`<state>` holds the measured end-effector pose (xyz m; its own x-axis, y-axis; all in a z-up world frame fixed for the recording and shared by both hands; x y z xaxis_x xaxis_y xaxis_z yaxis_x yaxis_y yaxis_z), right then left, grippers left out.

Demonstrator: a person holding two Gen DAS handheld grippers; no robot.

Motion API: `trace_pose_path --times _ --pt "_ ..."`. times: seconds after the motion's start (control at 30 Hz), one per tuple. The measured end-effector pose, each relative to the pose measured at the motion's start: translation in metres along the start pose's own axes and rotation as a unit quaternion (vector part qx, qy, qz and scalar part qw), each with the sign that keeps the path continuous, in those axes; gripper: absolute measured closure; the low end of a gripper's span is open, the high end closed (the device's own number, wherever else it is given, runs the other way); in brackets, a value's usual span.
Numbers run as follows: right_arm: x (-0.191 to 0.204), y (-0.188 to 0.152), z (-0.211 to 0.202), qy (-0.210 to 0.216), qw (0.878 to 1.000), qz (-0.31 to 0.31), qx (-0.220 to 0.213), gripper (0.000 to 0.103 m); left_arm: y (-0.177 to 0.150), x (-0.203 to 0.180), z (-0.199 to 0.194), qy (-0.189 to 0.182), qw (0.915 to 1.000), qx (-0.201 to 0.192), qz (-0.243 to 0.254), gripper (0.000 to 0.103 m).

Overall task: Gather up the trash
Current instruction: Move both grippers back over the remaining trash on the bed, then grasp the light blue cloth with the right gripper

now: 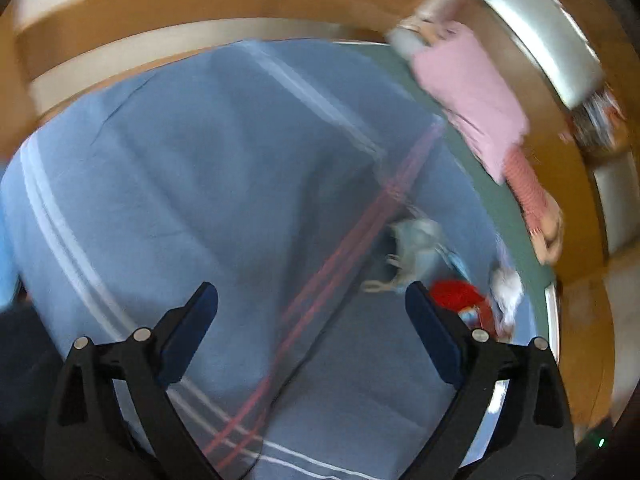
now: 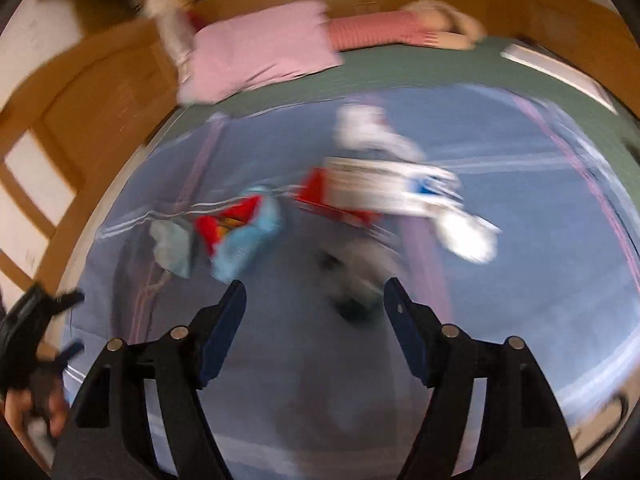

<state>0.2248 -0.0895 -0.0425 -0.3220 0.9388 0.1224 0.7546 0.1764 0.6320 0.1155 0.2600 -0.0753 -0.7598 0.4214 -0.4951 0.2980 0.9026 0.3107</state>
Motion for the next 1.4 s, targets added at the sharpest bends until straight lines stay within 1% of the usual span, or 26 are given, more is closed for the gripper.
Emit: trace_pose_path --times 0.03,0.1,0.17,0.23,0.3,0.33,0.4,0.47,0.5,0.53,0.6,0.67,0.7,0.73,0.77,0.83,0.9,0.97,1.0,1.07,1.13,1.2,1.27,1.3,1.33,1.4 --pt "0.016 0.014 0.022 0.016 1.000 -0.018 0.010 0.032 0.002 0.005 -0.003 0.025 0.9995 -0.018 -0.001 0.009" --pt "0.037 0.035 0.056 0.026 0.999 -0.025 0.024 0.032 0.007 0.011 -0.007 0.057 0.9974 -0.044 -0.003 0.009" --pt "0.051 0.053 0.089 0.030 0.999 -0.020 0.037 0.027 0.007 0.016 -0.010 0.061 0.9967 -0.050 -0.018 0.008" --pt "0.058 0.065 0.121 -0.011 0.998 -0.005 0.055 0.024 0.008 0.023 -0.010 0.060 0.9967 -0.047 -0.027 0.008" --pt "0.061 0.068 0.151 -0.065 0.995 0.003 0.081 0.024 0.010 0.023 -0.009 0.067 0.9963 -0.050 -0.018 0.008" --pt "0.063 0.067 0.161 -0.077 0.993 0.001 0.092 0.024 0.010 0.021 -0.010 0.069 0.9962 -0.051 -0.014 0.008" --pt "0.067 0.058 0.172 -0.076 0.991 -0.013 0.108 0.036 0.012 0.021 -0.012 0.068 0.9963 -0.052 -0.008 0.008" --pt "0.073 0.049 0.160 -0.072 0.992 -0.045 0.092 0.047 0.012 0.022 -0.014 0.062 0.9969 -0.049 -0.009 0.008" --pt "0.076 0.046 0.155 -0.059 0.992 -0.061 0.096 0.048 0.011 0.022 -0.016 0.059 0.9971 -0.047 -0.010 0.008" --pt "0.078 0.041 0.148 -0.039 0.991 -0.075 0.102 0.049 0.010 0.023 -0.015 0.056 0.9974 -0.044 -0.010 0.008" --pt "0.081 0.024 0.129 0.031 0.986 -0.101 0.128 0.049 0.009 0.023 -0.015 0.054 0.9978 -0.037 -0.007 0.008" --pt "0.085 0.007 0.112 0.098 0.974 -0.130 0.159 0.042 0.010 0.020 -0.009 0.055 0.9981 -0.030 -0.004 0.008" --pt "0.086 -0.001 0.098 0.123 0.969 -0.144 0.160 0.041 0.008 0.019 -0.008 0.054 0.9983 -0.023 -0.002 0.008" --pt "0.086 -0.006 0.086 0.135 0.967 -0.153 0.154 0.035 0.006 0.017 -0.005 0.054 0.9984 -0.016 0.002 0.008" --pt "0.083 -0.009 0.071 0.146 0.967 -0.157 0.141 0.027 0.005 0.014 -0.002 0.053 0.9985 -0.011 0.007 0.008" --pt "0.070 -0.008 0.045 0.165 0.971 -0.133 0.107 0.022 0.000 0.008 0.002 0.050 0.9985 0.000 0.023 0.008" --pt "0.051 -0.002 0.030 0.184 0.976 -0.078 0.086 0.022 -0.006 0.001 0.005 0.048 0.9979 0.011 0.043 0.008" --pt "0.036 0.001 0.027 0.177 0.980 -0.041 0.081 0.022 -0.008 -0.001 0.005 0.052 0.9973 0.009 0.051 0.008" --pt "0.032 -0.001 0.030 0.153 0.984 -0.034 0.086 0.022 -0.008 -0.001 0.004 0.054 0.9972 0.006 0.052 0.008" --pt "0.036 -0.011 0.040 0.117 0.985 -0.053 0.112 0.022 -0.008 0.000 0.003 0.058 0.9972 -0.002 0.049 0.008" --pt "0.045 -0.018 0.056 0.103 0.983 -0.071 0.131 0.022 -0.007 0.003 0.003 0.060 0.9973 -0.003 0.042 0.008" --pt "0.056 -0.023 0.074 0.079 0.982 -0.084 0.149 0.030 -0.006 0.005 0.005 0.061 0.9975 0.003 0.034 0.008" --pt "0.060 -0.027 0.087 0.052 0.981 -0.089 0.164 0.062 -0.005 0.006 0.007 0.052 0.9980 0.016 0.032 0.008" --pt "0.064 -0.026 0.088 0.024 0.983 -0.097 0.151 0.074 -0.007 0.003 0.009 0.044 0.9979 0.025 0.041 0.008" --pt "0.064 -0.024 0.084 0.017 0.985 -0.100 0.141 0.075 -0.009 -0.001 0.011 0.038 0.9973 0.034 0.052 0.008" --pt "0.052 -0.017 0.062 0.024 0.993 -0.067 0.099 0.075 -0.018 -0.014 0.015 0.021 0.9935 0.057 0.096 0.008"
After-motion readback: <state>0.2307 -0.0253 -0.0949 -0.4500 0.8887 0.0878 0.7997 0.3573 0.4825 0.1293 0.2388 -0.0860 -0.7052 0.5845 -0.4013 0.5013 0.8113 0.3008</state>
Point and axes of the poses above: each gripper's, at about its wrist camera, not at the fingertips, and z roughly the way its jaws point, x to its left, y to its top, the point moved 1 cm from there along z, roughly the way its jaws point, and after that the axes turned 8 degrees about -z, right-handed, at the moved point
